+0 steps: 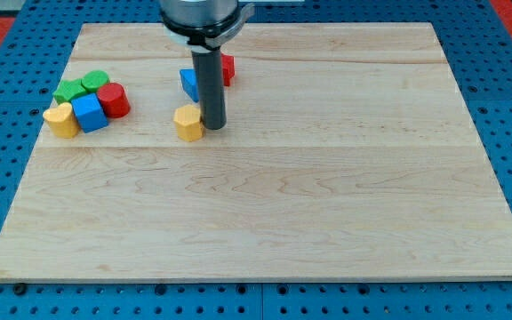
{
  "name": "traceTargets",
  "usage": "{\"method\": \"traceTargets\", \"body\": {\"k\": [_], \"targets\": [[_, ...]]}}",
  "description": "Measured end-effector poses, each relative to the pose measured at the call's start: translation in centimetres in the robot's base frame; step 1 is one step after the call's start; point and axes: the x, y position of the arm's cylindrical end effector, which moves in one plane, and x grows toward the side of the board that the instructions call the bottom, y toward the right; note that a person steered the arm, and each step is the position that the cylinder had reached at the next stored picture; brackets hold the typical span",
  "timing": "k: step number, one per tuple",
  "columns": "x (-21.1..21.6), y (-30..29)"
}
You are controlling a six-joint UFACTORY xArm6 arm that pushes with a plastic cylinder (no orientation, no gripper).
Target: Push the yellow hexagon towards the red circle
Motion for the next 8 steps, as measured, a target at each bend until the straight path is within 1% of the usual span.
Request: {"method": "traceTargets", "body": {"k": [2,3,6,8], "targets": [[3.1,-3.9],[1.6,-5.7],[1.1,-8.4],[1.1,-7.8]]}}
